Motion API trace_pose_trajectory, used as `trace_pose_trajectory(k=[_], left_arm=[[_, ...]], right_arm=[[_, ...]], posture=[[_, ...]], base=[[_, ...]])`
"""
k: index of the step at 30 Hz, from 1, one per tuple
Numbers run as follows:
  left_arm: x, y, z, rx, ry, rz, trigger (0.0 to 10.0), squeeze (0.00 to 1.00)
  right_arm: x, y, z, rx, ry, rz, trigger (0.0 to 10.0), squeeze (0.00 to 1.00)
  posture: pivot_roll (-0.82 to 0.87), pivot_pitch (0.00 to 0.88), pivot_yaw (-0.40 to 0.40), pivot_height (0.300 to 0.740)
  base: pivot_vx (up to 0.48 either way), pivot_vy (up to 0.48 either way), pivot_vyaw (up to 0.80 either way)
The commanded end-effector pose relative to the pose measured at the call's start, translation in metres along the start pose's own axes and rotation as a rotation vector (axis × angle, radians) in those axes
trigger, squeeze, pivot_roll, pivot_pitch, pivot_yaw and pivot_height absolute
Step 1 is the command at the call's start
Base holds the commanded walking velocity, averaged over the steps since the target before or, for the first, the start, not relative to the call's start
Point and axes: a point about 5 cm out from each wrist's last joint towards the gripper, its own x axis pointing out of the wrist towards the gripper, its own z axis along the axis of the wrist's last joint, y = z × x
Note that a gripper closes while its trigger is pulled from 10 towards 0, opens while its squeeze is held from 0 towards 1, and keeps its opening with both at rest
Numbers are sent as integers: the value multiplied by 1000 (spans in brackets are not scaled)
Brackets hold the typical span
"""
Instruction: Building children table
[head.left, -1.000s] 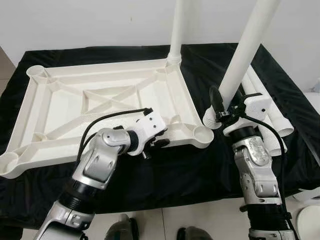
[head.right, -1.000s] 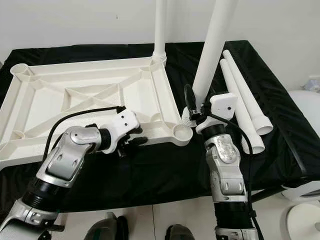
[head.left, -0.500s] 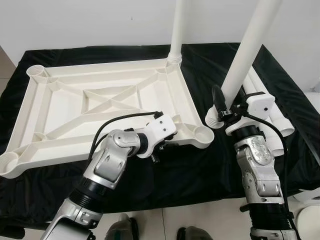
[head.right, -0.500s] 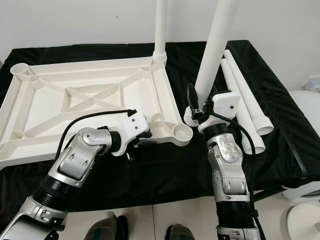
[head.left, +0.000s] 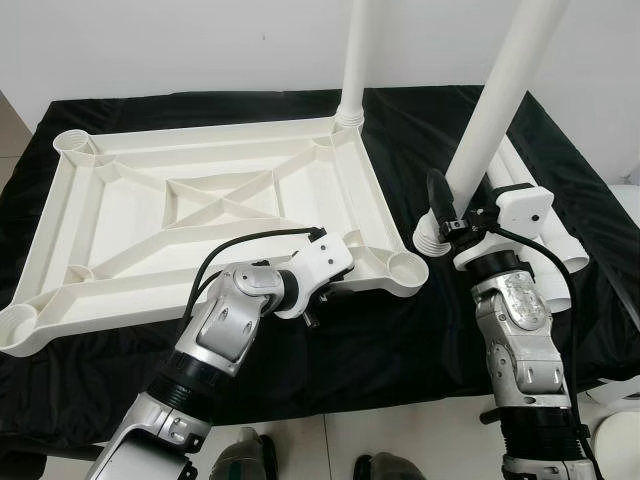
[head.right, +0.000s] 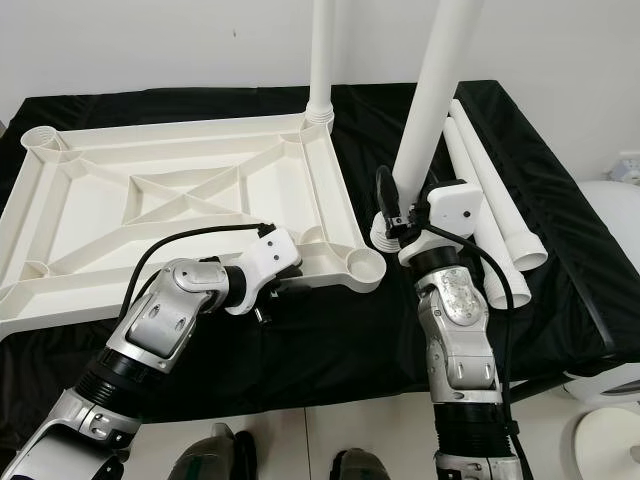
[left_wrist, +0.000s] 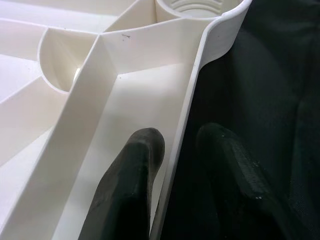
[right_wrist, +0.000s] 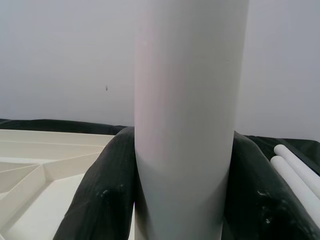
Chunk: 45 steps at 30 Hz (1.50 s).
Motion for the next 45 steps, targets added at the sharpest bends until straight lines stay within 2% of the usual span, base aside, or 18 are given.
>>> trace_pose_trajectory(k=[1,5,6,7,8,15,16,17,18,23,39,45], left_arm=[[0,10,-7,-14,29,175,10000,0],[-1,12,-11,-25,31,190,10000,0],[-2,13,-11,-16,28,189,4980,0],[-2,13,-11,-16,28,189,4980,0],[-2,13,-10,-8,21,184,0,0],[-4,15,-10,3,15,192,0,0],[-4,14,-10,17,15,180,4667,0],[-4,14,-10,27,15,171,4667,0],[-4,12,-10,32,17,158,10000,0],[-4,9,-10,48,13,128,10000,0],[-3,10,-7,63,-3,135,10000,0],[-3,11,-5,60,-10,139,10000,0]], right_arm=[[0,2,4,-4,-14,9,10000,0],[0,2,4,-3,-12,11,10000,0],[0,3,3,-2,-11,12,10000,0],[0,3,3,-2,-11,12,10000,0],[0,3,3,-2,-11,15,10000,0],[0,6,2,8,-1,39,10000,0],[-1,7,1,10,3,47,10000,0],[-1,8,1,12,5,52,10000,0],[-1,9,1,14,8,59,10000,0],[1,13,-1,29,19,89,10000,0],[5,26,-7,50,63,224,10000,0],[-1,29,-17,59,115,238,10000,0]], posture=[[-4,83,25,740],[-3,82,24,740],[-3,82,25,740],[-3,82,25,740],[-3,80,25,740],[-5,77,24,740],[-5,75,23,740],[-5,75,23,740],[-5,74,22,740],[-2,71,20,740],[5,77,8,740],[9,81,5,740]], base=[[0,0,0],[0,0,0],[0,0,0],[0,0,0],[0,0,0],[0,0,0],[0,0,0],[0,0,0],[0,0,0],[0,0,0],[0,0,0],[0,0,0]])
